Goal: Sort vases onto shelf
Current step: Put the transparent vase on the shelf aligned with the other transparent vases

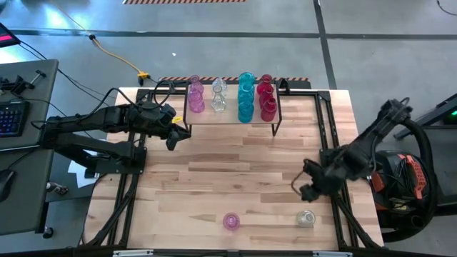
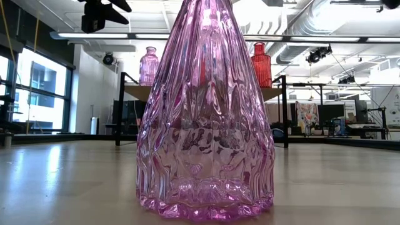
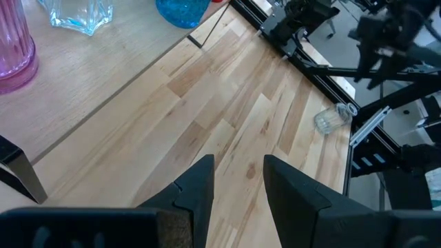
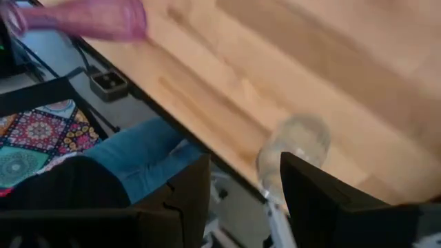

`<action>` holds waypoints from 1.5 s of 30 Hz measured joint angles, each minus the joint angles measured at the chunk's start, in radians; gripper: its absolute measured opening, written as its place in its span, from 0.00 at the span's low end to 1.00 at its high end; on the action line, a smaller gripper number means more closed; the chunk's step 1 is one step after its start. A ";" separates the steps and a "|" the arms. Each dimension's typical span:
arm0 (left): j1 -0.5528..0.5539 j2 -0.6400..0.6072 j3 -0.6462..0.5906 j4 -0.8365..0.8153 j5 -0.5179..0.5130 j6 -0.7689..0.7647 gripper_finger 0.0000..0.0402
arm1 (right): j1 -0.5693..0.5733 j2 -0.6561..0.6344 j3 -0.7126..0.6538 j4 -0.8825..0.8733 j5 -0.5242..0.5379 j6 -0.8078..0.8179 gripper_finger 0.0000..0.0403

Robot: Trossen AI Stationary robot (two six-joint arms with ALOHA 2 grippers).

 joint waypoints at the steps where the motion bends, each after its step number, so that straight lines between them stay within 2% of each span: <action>1: 0.000 0.000 0.000 0.000 0.000 0.000 0.29 | 0.024 0.016 0.000 0.014 0.000 0.038 0.39; 11: 0.000 0.000 0.000 0.000 0.000 0.000 0.29 | 0.181 0.156 0.000 0.047 0.001 0.317 0.39; 19: 0.000 0.000 0.000 0.000 0.000 0.000 0.29 | 0.208 0.238 0.000 0.048 0.000 0.378 0.39; 26: 0.000 0.000 0.000 0.000 0.000 0.000 0.29 | 0.208 0.302 0.000 0.045 -0.055 0.382 0.37; 30: 0.000 0.000 0.000 0.000 0.000 0.000 0.29 | 0.208 0.323 0.000 0.034 -0.060 0.412 0.30; 40: 0.000 0.000 0.000 0.000 0.000 0.000 0.29 | 0.199 0.345 0.003 0.042 -0.072 0.424 0.04; 45: 0.000 0.000 0.000 0.000 0.000 0.000 0.29 | 0.178 0.346 0.003 0.041 -0.080 0.422 0.03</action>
